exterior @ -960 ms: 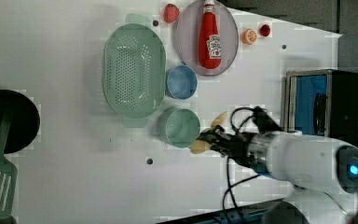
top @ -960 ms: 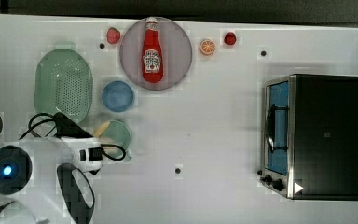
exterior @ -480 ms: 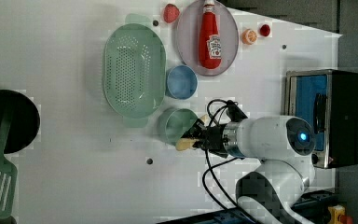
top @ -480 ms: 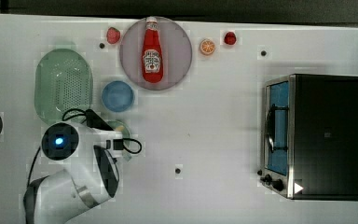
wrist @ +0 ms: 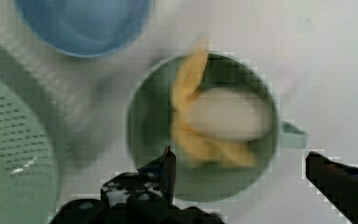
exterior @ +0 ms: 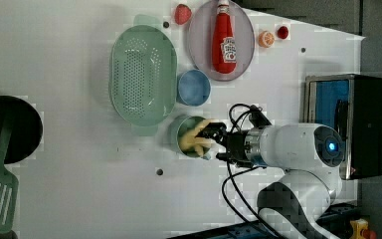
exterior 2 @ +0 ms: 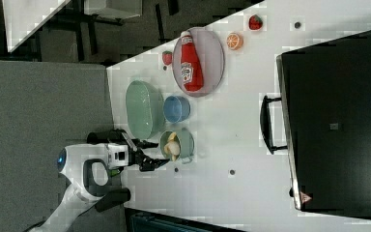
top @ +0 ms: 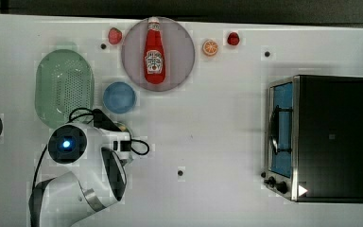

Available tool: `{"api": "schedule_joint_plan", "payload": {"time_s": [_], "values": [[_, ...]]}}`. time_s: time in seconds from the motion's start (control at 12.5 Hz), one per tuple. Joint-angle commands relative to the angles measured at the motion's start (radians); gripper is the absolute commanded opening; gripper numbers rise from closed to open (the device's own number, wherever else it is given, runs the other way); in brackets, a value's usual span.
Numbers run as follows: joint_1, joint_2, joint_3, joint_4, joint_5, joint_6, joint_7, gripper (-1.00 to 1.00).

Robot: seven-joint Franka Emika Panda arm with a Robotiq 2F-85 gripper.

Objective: Pick Banana and place it in mug.

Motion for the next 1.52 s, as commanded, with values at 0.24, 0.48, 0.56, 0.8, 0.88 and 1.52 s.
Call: {"api": "schedule_joint_plan", "payload": {"time_s": [0.24,0.48,0.56,0.8,0.88,1.52], "values": [[0.000,-0.116,-0.057,0.051,0.026,-0.090,0.026,1.00],[-0.009,-0.244,-0.148,0.137,0.026,-0.324,-0.070,1.00],[-0.013,-0.278,-0.185,0.174,0.026,-0.398,-0.112,1.00],[-0.020,-0.352,-0.313,0.287,0.026,-0.560,-0.184,1.00],[-0.021,-0.370,-0.352,0.318,0.025,-0.609,-0.202,1.00],[-0.028,-0.429,-0.541,0.397,-0.007,-0.737,-0.420,1.00]]}}
